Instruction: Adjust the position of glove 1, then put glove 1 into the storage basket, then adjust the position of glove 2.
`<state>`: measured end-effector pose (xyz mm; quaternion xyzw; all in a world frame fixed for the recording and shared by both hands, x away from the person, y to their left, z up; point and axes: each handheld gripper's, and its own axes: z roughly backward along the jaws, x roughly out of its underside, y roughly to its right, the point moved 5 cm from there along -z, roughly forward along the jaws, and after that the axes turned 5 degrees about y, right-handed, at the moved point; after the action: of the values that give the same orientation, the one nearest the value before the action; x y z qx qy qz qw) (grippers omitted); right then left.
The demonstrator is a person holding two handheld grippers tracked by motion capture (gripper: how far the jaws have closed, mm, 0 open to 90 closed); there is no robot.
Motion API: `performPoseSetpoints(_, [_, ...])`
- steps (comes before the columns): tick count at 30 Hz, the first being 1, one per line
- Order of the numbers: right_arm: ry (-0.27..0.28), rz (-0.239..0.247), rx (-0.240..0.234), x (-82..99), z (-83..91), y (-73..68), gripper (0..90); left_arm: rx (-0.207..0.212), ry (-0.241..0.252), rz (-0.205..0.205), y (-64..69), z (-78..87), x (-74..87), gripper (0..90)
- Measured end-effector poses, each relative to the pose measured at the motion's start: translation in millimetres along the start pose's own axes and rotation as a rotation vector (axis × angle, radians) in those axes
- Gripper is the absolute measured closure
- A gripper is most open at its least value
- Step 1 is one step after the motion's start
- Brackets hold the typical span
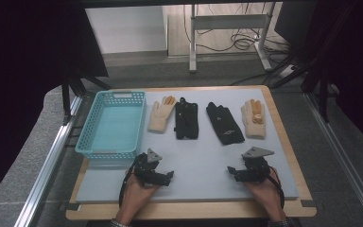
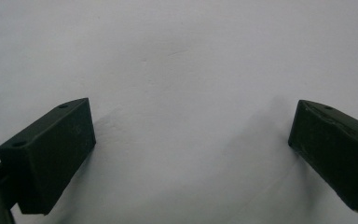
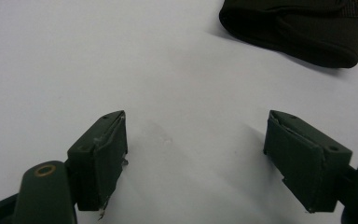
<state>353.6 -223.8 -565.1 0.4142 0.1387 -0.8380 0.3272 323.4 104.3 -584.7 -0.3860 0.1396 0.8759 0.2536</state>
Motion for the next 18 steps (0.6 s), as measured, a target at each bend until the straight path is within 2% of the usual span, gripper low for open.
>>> performPoseSetpoints(18, [0.000,0.007,0.009,0.3,0.0,-0.1,20.4,-0.002,0.002,0.000,0.1,0.3,0.3,1.0])
